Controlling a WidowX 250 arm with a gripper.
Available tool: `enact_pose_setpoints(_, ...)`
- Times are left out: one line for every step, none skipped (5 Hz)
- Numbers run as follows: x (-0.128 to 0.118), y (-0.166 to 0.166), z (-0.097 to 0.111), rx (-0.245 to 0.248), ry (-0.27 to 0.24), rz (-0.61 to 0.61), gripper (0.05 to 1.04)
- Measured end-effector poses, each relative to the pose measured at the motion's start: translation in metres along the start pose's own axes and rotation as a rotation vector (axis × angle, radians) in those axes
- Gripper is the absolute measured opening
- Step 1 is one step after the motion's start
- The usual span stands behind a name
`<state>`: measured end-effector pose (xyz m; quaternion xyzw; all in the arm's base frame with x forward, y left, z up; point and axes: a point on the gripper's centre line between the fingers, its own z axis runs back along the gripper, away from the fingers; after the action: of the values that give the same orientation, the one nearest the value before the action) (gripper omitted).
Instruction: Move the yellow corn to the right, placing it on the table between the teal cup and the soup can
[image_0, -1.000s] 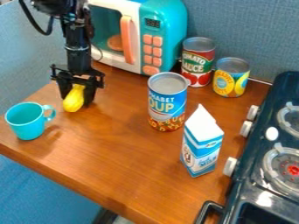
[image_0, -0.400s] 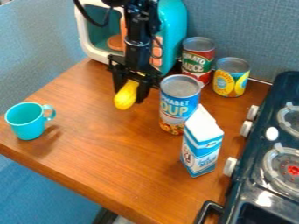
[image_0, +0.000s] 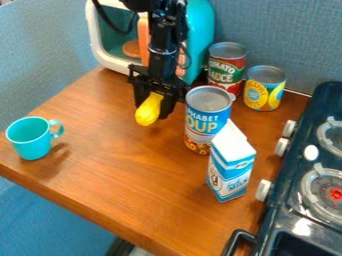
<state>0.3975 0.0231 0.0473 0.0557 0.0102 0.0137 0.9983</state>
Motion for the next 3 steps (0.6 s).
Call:
enact_pose_setpoints(-0.001, 0.014, -0.007, 0.027, 0.018, 0.053, 0.706)
enact_pose_setpoints(-0.003, 0.029, -0.016, 0.052, 0.038, 0.083, 0.706)
enact_pose_setpoints(0.0, 0.044, -0.018, 0.054, 0.046, 0.09, 0.706)
